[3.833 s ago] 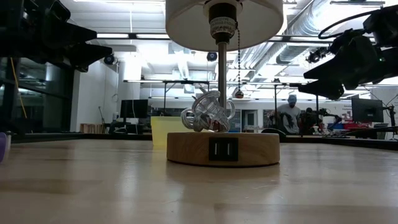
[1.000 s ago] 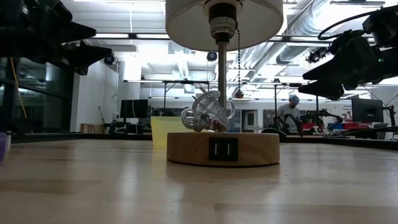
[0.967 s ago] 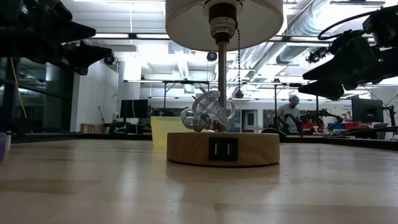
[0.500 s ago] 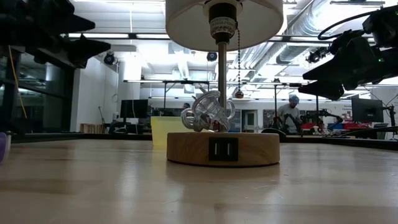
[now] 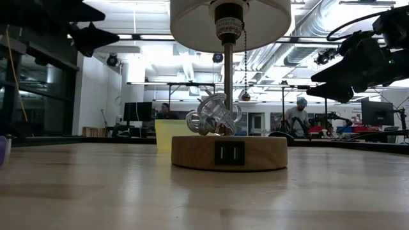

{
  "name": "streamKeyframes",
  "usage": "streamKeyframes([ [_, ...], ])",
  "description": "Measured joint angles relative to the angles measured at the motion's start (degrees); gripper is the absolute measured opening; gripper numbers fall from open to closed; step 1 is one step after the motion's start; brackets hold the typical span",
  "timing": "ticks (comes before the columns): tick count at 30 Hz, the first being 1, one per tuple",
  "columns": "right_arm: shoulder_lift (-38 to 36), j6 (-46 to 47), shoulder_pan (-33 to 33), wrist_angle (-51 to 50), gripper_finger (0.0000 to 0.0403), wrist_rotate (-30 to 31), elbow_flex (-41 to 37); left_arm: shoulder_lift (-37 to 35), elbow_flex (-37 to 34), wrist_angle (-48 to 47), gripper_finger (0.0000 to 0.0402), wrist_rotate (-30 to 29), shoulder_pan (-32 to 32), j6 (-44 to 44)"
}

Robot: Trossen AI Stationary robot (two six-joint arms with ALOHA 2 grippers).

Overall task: Pick & Place Office items
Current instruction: Put the bottom red charger adapter into the yellow bin

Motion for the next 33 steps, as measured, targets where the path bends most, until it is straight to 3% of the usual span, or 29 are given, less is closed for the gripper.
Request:
streamKeyframes([
  [12, 0.0, 0.0, 0.0, 0.1, 0.0327, 0.0, 0.0, 6.5, 8.0, -8.9, 0.0293, -7.1, -6.9, 0.6],
  [24, 0.0, 0.0, 0.0, 0.1, 0.0326, 0.0, 0.0, 12.5, 12.7, -15.7, 0.0293, -12.5, -15.2, -6.7],
  [33, 0.0, 0.0, 0.0, 0.1, 0.0326, 0.0, 0.0, 19.1, 20.5, -25.6, 0.0293, -17.0, -21.5, -10.3],
])
